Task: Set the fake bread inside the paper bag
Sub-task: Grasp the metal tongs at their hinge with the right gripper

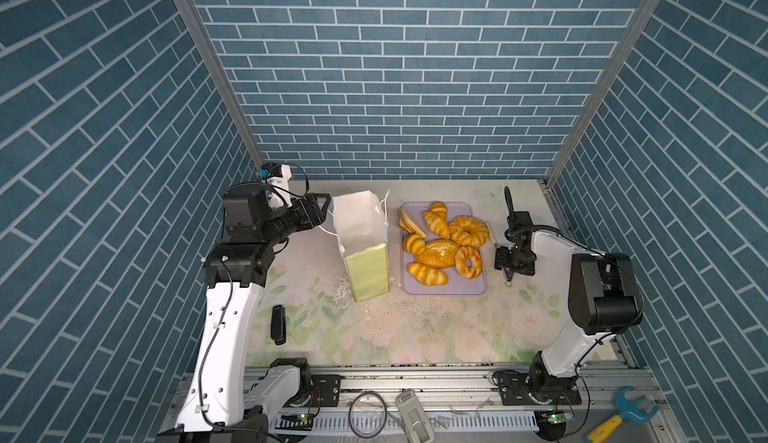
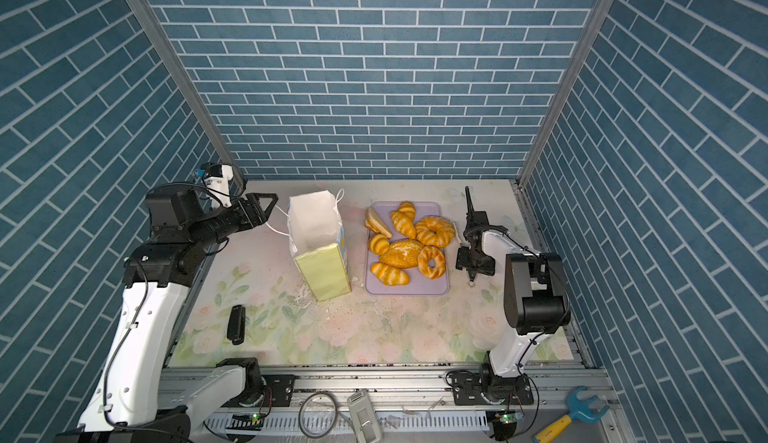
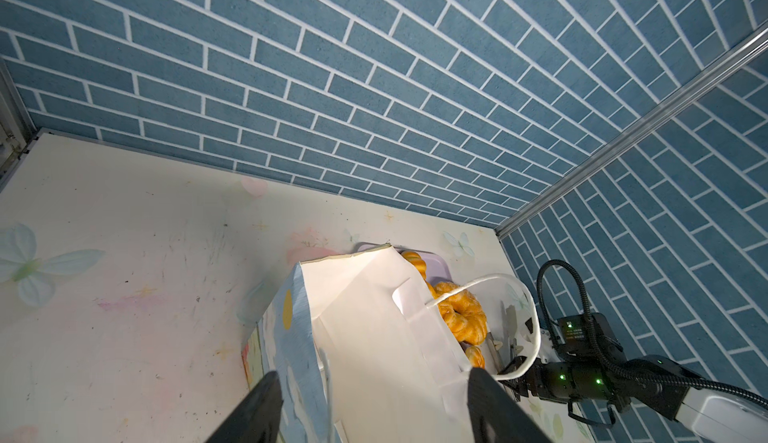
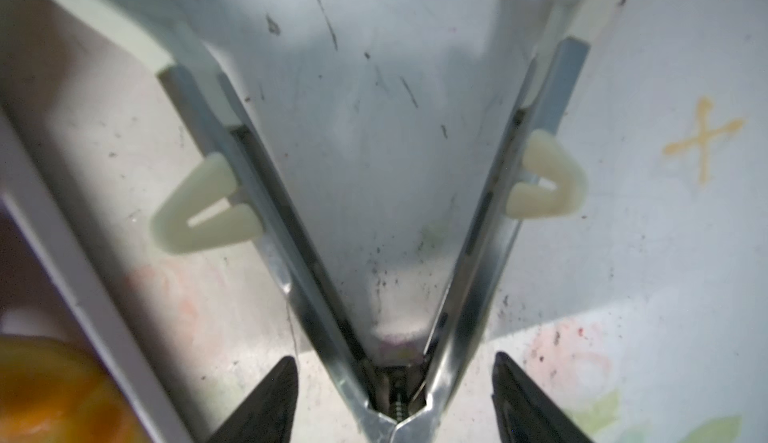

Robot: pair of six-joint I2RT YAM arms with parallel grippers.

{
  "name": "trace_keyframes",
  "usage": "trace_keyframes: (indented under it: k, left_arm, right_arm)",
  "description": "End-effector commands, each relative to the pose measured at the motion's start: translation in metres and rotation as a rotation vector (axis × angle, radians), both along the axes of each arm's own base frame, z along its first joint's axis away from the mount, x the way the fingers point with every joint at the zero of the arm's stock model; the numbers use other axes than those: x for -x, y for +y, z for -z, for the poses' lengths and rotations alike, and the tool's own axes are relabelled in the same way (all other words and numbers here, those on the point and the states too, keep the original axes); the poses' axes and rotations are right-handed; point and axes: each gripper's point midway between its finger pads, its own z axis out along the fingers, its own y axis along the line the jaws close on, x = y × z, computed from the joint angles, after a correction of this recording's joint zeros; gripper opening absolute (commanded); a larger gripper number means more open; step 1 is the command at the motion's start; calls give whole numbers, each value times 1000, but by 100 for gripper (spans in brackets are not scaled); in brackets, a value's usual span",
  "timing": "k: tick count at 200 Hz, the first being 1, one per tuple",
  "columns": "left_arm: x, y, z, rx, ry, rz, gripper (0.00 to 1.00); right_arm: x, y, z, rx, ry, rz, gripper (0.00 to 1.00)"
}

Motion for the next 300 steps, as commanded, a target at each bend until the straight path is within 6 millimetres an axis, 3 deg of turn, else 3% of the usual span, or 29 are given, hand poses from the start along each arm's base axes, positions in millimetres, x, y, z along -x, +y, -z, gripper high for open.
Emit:
trace_keyframes:
  k: [1, 84, 145, 166, 211, 300]
  left_arm:
    - [6, 6, -7, -28, -35, -28, 72]
    - [10, 16, -11, -77, -46, -76, 72]
    - [6, 14, -6, -63, -42, -69, 72]
    - [5, 13, -6, -56, -40, -66, 72]
    - [6, 12, -7, -50, -46, -59, 72]
    - [8, 8, -15, -30, -71, -43, 72]
  right_arm:
    - [-6, -4, 2, 7, 9, 5, 69]
    - [-6, -29, 0, -22, -10, 137, 57]
    - [-8, -19, 6, -107, -19, 170, 55]
    - [-7, -20, 5, -99, -17, 175, 59]
    - [-11, -28, 6, -31, 7, 71, 65]
    - [-16, -23, 12, -30, 24, -78, 64]
